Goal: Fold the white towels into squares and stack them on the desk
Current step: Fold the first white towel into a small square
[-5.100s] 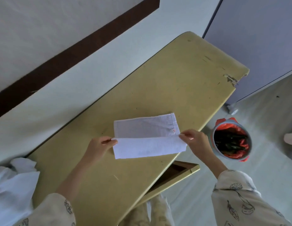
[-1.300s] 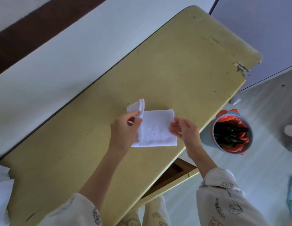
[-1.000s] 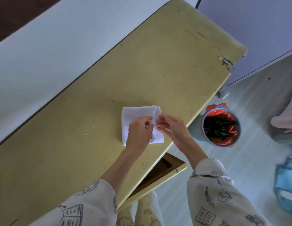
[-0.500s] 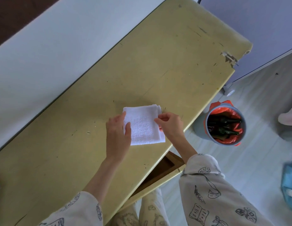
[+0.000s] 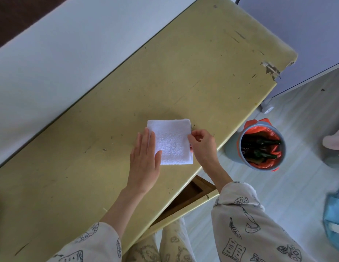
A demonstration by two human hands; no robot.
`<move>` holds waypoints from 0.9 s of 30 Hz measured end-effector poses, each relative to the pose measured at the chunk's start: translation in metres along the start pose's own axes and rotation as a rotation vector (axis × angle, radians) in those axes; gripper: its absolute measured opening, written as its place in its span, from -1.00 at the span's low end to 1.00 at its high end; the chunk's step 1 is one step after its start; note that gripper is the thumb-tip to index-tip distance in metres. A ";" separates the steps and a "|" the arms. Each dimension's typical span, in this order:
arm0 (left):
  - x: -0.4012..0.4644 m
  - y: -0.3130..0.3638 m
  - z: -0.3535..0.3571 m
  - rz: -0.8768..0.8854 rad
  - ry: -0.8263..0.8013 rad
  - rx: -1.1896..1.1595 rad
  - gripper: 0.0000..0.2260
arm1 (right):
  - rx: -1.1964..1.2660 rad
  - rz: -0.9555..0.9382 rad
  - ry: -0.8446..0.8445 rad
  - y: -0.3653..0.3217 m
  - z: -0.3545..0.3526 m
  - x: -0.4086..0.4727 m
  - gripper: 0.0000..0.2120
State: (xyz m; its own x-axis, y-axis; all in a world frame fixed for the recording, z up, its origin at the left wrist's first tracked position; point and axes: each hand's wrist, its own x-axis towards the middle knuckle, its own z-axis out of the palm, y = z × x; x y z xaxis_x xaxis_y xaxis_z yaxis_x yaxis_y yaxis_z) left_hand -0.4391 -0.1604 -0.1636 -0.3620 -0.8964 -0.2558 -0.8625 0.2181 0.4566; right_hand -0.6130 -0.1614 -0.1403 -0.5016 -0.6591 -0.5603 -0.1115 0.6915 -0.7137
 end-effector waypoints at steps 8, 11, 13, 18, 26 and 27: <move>-0.002 0.000 0.003 0.014 -0.046 0.046 -0.47 | -0.041 -0.029 -0.006 0.002 -0.002 0.000 -0.96; 0.000 -0.004 0.004 0.024 -0.038 0.115 -0.42 | -0.052 -0.026 0.002 0.002 -0.002 0.001 -0.95; 0.002 -0.007 0.005 0.031 -0.043 0.145 -0.42 | -0.063 -0.021 0.020 0.002 -0.001 0.002 -0.95; 0.004 -0.007 0.007 0.065 -0.019 0.179 -0.46 | -0.074 -0.020 0.059 0.003 0.001 0.002 -0.95; -0.003 -0.010 0.008 0.173 -0.007 0.027 -0.35 | -0.026 0.006 0.054 0.006 -0.002 0.001 -0.92; -0.006 -0.012 0.008 0.185 -0.008 0.027 -0.33 | -0.033 0.000 0.053 0.006 -0.002 0.001 -0.92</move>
State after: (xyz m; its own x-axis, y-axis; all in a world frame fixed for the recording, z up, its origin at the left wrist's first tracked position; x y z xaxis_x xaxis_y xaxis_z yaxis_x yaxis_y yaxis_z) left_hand -0.4295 -0.1550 -0.1744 -0.5179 -0.8370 -0.1768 -0.7902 0.3888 0.4737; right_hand -0.6158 -0.1571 -0.1445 -0.5462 -0.6434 -0.5364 -0.1392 0.7012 -0.6993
